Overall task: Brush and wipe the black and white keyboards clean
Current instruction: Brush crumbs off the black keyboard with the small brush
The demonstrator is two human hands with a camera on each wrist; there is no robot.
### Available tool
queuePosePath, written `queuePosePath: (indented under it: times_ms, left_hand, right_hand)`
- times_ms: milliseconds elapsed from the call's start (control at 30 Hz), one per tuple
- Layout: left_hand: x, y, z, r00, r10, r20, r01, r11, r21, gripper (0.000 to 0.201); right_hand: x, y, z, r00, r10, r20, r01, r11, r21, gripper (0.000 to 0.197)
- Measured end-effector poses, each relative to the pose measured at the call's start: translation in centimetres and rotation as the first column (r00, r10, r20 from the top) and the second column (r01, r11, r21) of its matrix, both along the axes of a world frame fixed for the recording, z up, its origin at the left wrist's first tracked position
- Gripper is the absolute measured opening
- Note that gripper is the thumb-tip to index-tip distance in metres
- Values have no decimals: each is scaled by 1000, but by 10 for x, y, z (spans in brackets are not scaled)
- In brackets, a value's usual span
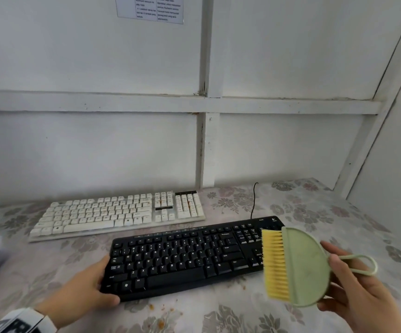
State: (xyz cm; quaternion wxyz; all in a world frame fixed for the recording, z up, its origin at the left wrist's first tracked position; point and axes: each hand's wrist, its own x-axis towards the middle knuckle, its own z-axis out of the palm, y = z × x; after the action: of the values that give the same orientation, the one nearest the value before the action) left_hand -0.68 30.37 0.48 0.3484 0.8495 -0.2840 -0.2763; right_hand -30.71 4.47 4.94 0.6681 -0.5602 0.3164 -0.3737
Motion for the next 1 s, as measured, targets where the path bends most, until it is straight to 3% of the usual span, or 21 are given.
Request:
queuePosePath:
  times_ms: [233, 367, 467, 600, 767, 1000]
  left_hand:
    - [-9, -1, 8, 998, -6, 68, 1, 997, 76, 74]
    - [-21, -1, 20, 977, -62, 204, 25, 983, 180, 68]
    - [-18, 16, 22, 972, -67, 226, 13, 972, 236, 82]
    - [-2, 55, 21, 959, -109, 263, 58, 980, 193, 121]
    - [17, 113, 37, 946, -51, 319, 16, 993, 113, 104]
    - [64, 209, 45, 892, 38, 451, -109, 985, 133, 114]
  right_hand:
    - [5, -16, 11, 989, 148, -7, -148, 988, -36, 44]
    - [18, -19, 28, 974, 214, -68, -221, 966, -134, 81]
    - [34, -9, 41, 956, 277, -95, -291, 933, -213, 88]
    - [66, 24, 57, 907, 400, -134, -422, 865, -271, 80]
    - [130, 76, 71, 821, 550, -152, -571, 784, -246, 9]
    - [244, 176, 75, 706, 685, -181, -700, 636, -325, 16]
